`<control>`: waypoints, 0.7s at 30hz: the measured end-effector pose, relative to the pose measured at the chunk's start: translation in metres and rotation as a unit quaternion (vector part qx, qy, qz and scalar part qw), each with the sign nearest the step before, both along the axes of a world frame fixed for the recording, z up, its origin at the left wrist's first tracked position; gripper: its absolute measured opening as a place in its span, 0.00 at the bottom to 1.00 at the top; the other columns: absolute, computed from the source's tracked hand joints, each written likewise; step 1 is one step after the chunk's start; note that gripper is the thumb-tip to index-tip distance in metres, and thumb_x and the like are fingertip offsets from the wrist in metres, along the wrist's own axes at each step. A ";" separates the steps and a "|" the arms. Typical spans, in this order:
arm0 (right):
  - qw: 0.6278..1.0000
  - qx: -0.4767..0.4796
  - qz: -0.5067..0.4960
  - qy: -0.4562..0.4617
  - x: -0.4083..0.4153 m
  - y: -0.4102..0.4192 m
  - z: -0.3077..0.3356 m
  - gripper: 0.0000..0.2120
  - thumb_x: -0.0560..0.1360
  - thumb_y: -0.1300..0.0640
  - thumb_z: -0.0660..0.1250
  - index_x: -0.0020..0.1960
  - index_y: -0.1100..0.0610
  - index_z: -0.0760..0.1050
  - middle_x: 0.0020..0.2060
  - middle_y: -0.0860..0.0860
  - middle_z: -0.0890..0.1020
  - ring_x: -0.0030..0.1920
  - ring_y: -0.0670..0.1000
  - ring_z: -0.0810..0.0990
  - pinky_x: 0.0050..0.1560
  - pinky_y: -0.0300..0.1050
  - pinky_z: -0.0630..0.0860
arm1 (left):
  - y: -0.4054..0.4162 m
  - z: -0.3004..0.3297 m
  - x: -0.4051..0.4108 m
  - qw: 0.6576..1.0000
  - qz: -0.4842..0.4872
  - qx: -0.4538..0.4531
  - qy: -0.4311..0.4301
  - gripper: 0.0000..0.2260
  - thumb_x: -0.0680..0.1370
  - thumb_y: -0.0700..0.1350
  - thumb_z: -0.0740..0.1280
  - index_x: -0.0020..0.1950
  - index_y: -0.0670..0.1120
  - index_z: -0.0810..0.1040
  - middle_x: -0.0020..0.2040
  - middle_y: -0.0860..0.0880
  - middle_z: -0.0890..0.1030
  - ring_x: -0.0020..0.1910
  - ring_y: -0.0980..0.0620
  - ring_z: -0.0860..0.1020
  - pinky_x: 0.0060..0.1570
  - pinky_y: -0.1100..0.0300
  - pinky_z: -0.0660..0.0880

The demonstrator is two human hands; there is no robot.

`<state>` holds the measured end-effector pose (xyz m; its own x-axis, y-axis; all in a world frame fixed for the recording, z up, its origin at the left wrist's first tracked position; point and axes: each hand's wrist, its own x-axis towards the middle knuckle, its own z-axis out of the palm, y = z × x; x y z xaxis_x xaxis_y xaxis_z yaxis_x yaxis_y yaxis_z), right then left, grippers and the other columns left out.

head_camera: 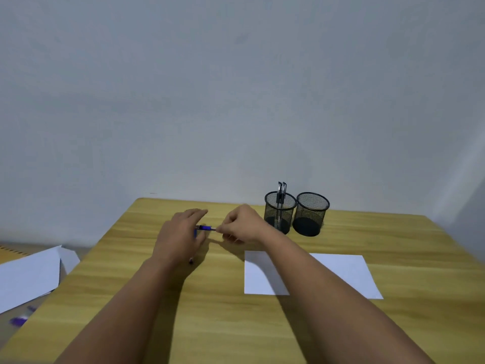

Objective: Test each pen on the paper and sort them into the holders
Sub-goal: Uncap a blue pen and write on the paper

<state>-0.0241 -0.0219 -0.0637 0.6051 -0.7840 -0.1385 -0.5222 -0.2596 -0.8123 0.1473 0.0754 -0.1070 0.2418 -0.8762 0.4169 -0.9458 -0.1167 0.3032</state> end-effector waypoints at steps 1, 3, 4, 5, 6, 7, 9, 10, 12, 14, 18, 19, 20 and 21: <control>0.999 0.018 -0.003 -0.028 -0.013 -0.001 0.006 0.08 0.79 0.58 0.76 0.46 0.61 0.85 0.35 0.53 0.86 0.31 0.48 0.82 0.32 0.39 0.79 | -0.001 0.004 -0.005 1.000 -0.016 -0.010 -0.012 0.19 0.77 0.49 0.71 0.68 0.52 0.79 0.63 0.53 0.82 0.61 0.48 0.78 0.54 0.51 0.76; 0.994 0.057 -0.031 -0.089 -0.037 -0.001 0.017 0.07 0.79 0.59 0.77 0.49 0.63 0.85 0.36 0.53 0.85 0.31 0.47 0.82 0.30 0.38 0.76 | -0.002 0.013 -0.018 0.998 -0.042 -0.034 -0.023 0.11 0.79 0.49 0.70 0.60 0.54 0.83 0.52 0.56 0.85 0.53 0.49 0.80 0.46 0.53 0.75; 0.987 0.085 -0.049 -0.130 -0.049 -0.002 0.021 0.07 0.78 0.59 0.77 0.51 0.64 0.86 0.38 0.54 0.86 0.32 0.47 0.82 0.30 0.38 0.76 | -0.002 0.018 -0.027 0.997 -0.055 -0.041 -0.017 0.08 0.80 0.49 0.69 0.58 0.54 0.84 0.48 0.56 0.85 0.50 0.50 0.79 0.44 0.54 0.74; 0.976 0.118 -0.065 -0.174 -0.059 -0.002 0.025 0.07 0.78 0.59 0.78 0.51 0.63 0.86 0.39 0.54 0.86 0.33 0.48 0.82 0.30 0.38 0.76 | -0.003 0.024 -0.036 0.996 -0.072 -0.048 -0.009 0.07 0.80 0.49 0.68 0.57 0.54 0.84 0.45 0.56 0.84 0.47 0.50 0.79 0.42 0.53 0.74; 0.963 0.146 -0.079 -0.214 -0.067 -0.001 0.027 0.07 0.78 0.58 0.78 0.52 0.62 0.85 0.40 0.53 0.85 0.34 0.48 0.82 0.30 0.38 0.76 | -0.003 0.031 -0.047 0.995 -0.084 -0.054 -0.006 0.07 0.81 0.49 0.67 0.56 0.53 0.84 0.43 0.56 0.83 0.45 0.50 0.78 0.40 0.53 0.74; 0.950 0.167 -0.089 -0.247 -0.073 0.001 0.028 0.07 0.79 0.57 0.77 0.52 0.60 0.84 0.40 0.53 0.85 0.34 0.47 0.81 0.30 0.38 0.76 | -0.004 0.038 -0.058 0.994 -0.095 -0.062 -0.005 0.07 0.81 0.50 0.67 0.55 0.53 0.84 0.40 0.55 0.81 0.43 0.50 0.77 0.39 0.52 0.73; 0.944 0.165 -0.094 -0.270 -0.083 0.005 0.031 0.06 0.81 0.56 0.75 0.52 0.59 0.84 0.38 0.50 0.84 0.32 0.46 0.79 0.29 0.37 0.74 | -0.010 0.048 -0.076 0.993 -0.106 -0.058 0.006 0.07 0.81 0.52 0.66 0.52 0.53 0.84 0.37 0.55 0.79 0.41 0.51 0.75 0.37 0.52 0.73; 0.946 0.149 -0.097 -0.270 -0.086 0.007 0.033 0.07 0.83 0.55 0.72 0.50 0.59 0.83 0.36 0.50 0.82 0.30 0.45 0.77 0.29 0.37 0.73 | -0.012 0.051 -0.083 0.993 -0.106 -0.045 0.019 0.09 0.81 0.54 0.66 0.49 0.53 0.83 0.36 0.55 0.79 0.40 0.51 0.76 0.36 0.51 0.74; 0.946 0.129 -0.121 -0.273 -0.095 0.009 0.034 0.12 0.86 0.54 0.68 0.48 0.59 0.83 0.33 0.49 0.79 0.28 0.45 0.73 0.27 0.36 0.69 | -0.016 0.058 -0.096 0.992 -0.115 -0.022 0.051 0.12 0.80 0.56 0.65 0.43 0.50 0.82 0.33 0.52 0.80 0.34 0.51 0.76 0.35 0.49 0.75; 0.937 0.140 -0.155 -0.281 -0.105 0.007 0.035 0.15 0.87 0.53 0.65 0.45 0.58 0.81 0.31 0.49 0.76 0.28 0.46 0.70 0.26 0.35 0.66 | -0.018 0.066 -0.112 0.985 -0.143 -0.004 0.100 0.14 0.80 0.52 0.67 0.38 0.47 0.80 0.28 0.51 0.78 0.27 0.54 0.72 0.32 0.52 0.72; 0.915 0.180 -0.197 -0.302 -0.132 -0.002 0.038 0.17 0.87 0.51 0.64 0.42 0.57 0.78 0.28 0.48 0.71 0.27 0.46 0.66 0.27 0.36 0.63 | -0.020 0.082 -0.147 0.951 -0.195 0.052 0.234 0.15 0.80 0.47 0.70 0.33 0.45 0.80 0.24 0.55 0.77 0.24 0.60 0.70 0.32 0.63 0.68; 0.908 0.192 -0.203 -0.314 -0.136 -0.004 0.038 0.17 0.87 0.51 0.63 0.42 0.57 0.77 0.27 0.48 0.70 0.26 0.46 0.65 0.26 0.36 0.62 | -0.022 0.084 -0.151 0.939 -0.207 0.060 0.267 0.14 0.79 0.48 0.70 0.36 0.43 0.82 0.27 0.52 0.80 0.27 0.58 0.72 0.36 0.59 0.72; 0.901 0.200 -0.207 -0.325 -0.139 -0.005 0.039 0.17 0.88 0.52 0.63 0.42 0.57 0.75 0.26 0.48 0.69 0.26 0.46 0.64 0.25 0.36 0.61 | -0.025 0.087 -0.155 0.928 -0.212 0.065 0.300 0.14 0.79 0.49 0.71 0.39 0.41 0.84 0.30 0.48 0.82 0.30 0.55 0.75 0.39 0.55 0.76; 0.895 0.205 -0.211 -0.336 -0.139 -0.007 0.041 0.17 0.88 0.52 0.63 0.42 0.57 0.75 0.26 0.48 0.68 0.25 0.46 0.63 0.24 0.36 0.61 | -0.026 0.091 -0.158 0.916 -0.216 0.069 0.331 0.13 0.79 0.49 0.71 0.41 0.40 0.85 0.31 0.45 0.82 0.31 0.53 0.76 0.41 0.53 0.78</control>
<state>-0.1630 -0.0291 -0.0231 0.3218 -0.9289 -0.1833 0.1391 0.2379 -0.9613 -0.0107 0.0490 -0.0163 0.0202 -0.9831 0.1818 -0.5276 0.1440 0.8372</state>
